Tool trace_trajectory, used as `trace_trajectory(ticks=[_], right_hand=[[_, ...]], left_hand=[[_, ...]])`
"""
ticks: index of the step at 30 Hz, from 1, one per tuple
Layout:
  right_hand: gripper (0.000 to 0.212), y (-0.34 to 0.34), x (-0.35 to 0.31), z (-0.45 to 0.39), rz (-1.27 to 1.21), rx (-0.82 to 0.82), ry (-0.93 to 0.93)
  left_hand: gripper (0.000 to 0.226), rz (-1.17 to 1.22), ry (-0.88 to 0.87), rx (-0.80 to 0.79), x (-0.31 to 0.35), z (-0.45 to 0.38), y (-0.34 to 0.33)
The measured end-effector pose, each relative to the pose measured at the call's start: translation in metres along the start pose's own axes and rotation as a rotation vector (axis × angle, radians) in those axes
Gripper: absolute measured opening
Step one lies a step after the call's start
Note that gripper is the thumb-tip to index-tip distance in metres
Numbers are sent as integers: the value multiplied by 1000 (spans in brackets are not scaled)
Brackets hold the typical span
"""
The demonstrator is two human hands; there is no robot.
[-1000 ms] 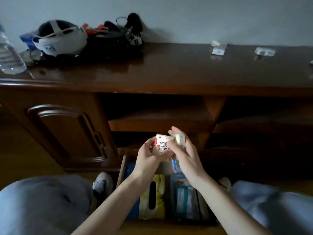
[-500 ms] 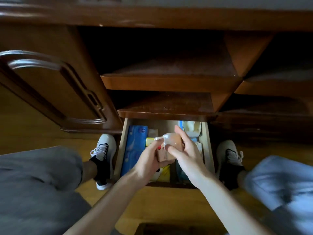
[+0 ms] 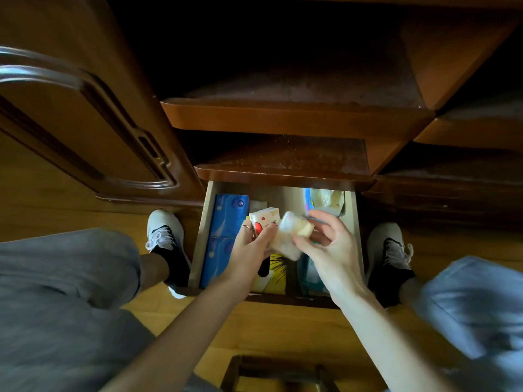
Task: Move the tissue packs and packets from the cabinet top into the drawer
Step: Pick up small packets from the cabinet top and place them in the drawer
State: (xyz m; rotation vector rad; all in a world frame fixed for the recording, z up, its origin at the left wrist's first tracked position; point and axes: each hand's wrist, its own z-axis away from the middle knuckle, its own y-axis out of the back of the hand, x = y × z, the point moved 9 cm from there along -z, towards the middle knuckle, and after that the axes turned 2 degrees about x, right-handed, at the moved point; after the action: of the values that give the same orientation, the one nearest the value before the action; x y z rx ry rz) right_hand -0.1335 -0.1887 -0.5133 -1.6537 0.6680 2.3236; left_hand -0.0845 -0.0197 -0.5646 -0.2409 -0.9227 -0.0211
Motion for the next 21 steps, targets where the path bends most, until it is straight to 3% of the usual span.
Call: trace_trajectory(ticks=[2, 5, 7, 10, 13, 16, 18, 21], right_hand=[[59, 7, -4, -4, 69, 32, 63], [55, 2, -2, -9, 150, -32, 82], [49, -4, 7, -9, 129, -83, 42], [46, -15, 30, -1, -30, -113, -109], [52, -28, 52, 8, -31, -120, -232], [49, -33, 61, 10, 134, -131, -248], [48, -40, 66, 11, 169, -194, -297], [46, -52, 70, 13, 165, -295, -342]], left_hand=[[16, 16, 15, -1, 2, -2, -1], [30, -57, 89, -77, -4, -1, -9], [22, -188, 144, -96, -16, -1, -10], [8, -136, 225, -65, -31, -2, -6], [9, -256, 68, -19, -26, -3, 0], [13, -304, -112, -56, -23, -2, 1], [16, -294, -113, -67, -25, -4, 5], [45, -455, -115, -22, -23, -7, 11]])
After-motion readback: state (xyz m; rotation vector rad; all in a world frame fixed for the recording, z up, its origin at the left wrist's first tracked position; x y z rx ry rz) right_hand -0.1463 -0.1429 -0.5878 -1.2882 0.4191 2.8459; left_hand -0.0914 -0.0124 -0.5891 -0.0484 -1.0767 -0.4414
